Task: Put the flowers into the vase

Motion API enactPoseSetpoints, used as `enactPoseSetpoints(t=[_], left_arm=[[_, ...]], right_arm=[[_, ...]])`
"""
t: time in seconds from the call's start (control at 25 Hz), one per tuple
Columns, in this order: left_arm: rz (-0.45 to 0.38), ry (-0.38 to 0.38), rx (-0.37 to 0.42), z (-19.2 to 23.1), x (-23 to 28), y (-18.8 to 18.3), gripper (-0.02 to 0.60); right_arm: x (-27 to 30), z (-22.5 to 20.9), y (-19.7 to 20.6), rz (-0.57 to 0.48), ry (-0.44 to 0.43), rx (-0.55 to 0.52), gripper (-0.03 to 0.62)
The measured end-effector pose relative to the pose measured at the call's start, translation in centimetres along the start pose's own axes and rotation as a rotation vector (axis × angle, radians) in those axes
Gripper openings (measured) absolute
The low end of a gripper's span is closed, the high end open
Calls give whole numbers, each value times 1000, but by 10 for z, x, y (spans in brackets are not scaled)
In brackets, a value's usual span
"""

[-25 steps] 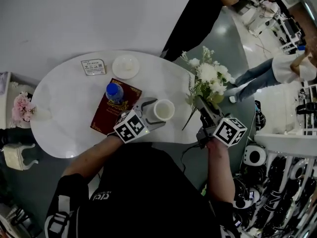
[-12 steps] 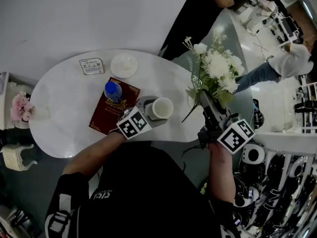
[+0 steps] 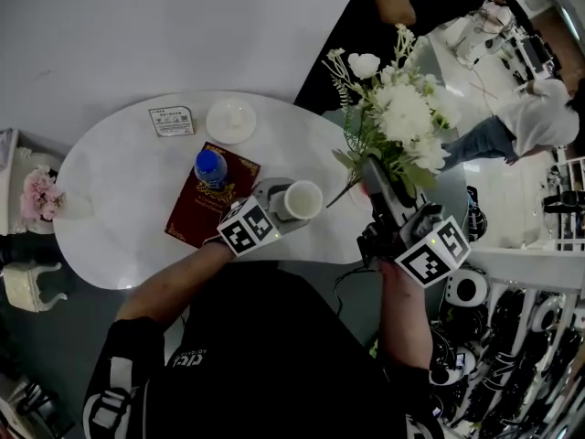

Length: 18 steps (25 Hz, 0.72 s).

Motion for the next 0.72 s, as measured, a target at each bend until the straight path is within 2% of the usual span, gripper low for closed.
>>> enactPoseSetpoints(t=[0.48, 0.72], left_arm=[[-7, -1, -1, -2, 5, 4, 339], [-9, -2, -2, -1, 4, 0, 339]], right_arm=[[9, 29, 18, -40, -119, -49, 87], [14, 36, 21, -44, -149, -71, 87]])
Point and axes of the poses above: the fingertips, and each gripper's own axes: x forward along the fingers, z to its left, y out of its underside, the point moved 5 cm from there along -x, backward along the fingers, and after that the axes turned 12 degrees about y, right-handed, at the moved point
